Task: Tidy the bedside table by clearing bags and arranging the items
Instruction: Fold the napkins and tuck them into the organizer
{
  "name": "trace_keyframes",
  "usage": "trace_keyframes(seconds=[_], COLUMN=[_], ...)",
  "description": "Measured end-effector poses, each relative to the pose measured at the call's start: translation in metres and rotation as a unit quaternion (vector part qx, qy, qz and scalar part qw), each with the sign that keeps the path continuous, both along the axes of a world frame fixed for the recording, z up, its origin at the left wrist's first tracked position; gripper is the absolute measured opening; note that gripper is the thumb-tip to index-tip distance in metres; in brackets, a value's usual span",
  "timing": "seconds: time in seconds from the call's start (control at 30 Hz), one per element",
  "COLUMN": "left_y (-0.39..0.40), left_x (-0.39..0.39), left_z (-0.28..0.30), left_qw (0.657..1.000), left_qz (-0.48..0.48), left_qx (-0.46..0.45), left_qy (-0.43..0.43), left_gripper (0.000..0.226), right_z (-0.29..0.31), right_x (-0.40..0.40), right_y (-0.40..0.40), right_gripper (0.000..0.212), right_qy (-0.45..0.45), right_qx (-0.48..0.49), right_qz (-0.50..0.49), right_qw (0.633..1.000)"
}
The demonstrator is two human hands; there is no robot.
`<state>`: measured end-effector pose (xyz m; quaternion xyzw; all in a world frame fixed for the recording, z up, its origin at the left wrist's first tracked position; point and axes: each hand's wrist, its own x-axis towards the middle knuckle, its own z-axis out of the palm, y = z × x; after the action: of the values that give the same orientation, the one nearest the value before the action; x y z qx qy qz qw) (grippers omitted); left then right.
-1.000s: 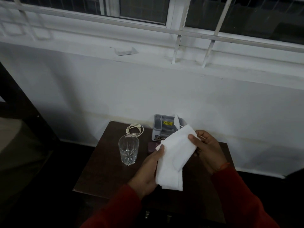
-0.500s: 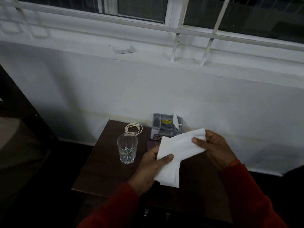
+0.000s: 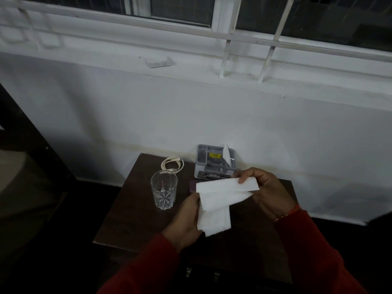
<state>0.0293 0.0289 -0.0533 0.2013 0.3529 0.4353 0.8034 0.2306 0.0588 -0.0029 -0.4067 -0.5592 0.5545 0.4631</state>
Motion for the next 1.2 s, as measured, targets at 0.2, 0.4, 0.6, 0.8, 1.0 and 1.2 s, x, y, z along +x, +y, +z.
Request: trace_keyframes(seconds=[0.2, 0.4, 0.6, 0.8, 1.0, 1.2], left_y=[0.003, 0.001, -0.004, -0.002, 0.0, 0.004], left_x=[-0.002, 0.004, 0.004, 0.003, 0.005, 0.005], left_z=[0.01, 0.002, 0.006, -0.001, -0.004, -0.007], left_qw=[0.999, 0.995, 0.986, 0.979, 0.98, 0.969], left_qz=[0.007, 0.003, -0.015, 0.049, 0.086, 0.086], left_qx=[-0.022, 0.044, 0.067, 0.081, 0.074, 0.055], left_qy=[-0.037, 0.09, 0.149, 0.182, 0.166, 0.226], left_gripper=[0.087, 0.062, 0.037, 0.028, 0.027, 0.021], right_z=[-0.004, -0.007, -0.009, 0.002, 0.002, 0.003], right_x=[0.008, 0.013, 0.017, 0.013, 0.001, -0.005], right_y=[0.001, 0.004, 0.006, -0.002, -0.002, 0.01], right_gripper=[0.04, 0.013, 0.017, 0.03, 0.039, 0.017], right_qy=[-0.084, -0.106, -0.112, 0.059, -0.066, -0.054], right_qx=[0.042, 0.039, 0.044, -0.126, -0.176, -0.109], right_qz=[0.031, 0.025, 0.03, -0.016, -0.053, -0.194], right_qw=[0.995, 0.993, 0.992, 0.99, 0.981, 0.974])
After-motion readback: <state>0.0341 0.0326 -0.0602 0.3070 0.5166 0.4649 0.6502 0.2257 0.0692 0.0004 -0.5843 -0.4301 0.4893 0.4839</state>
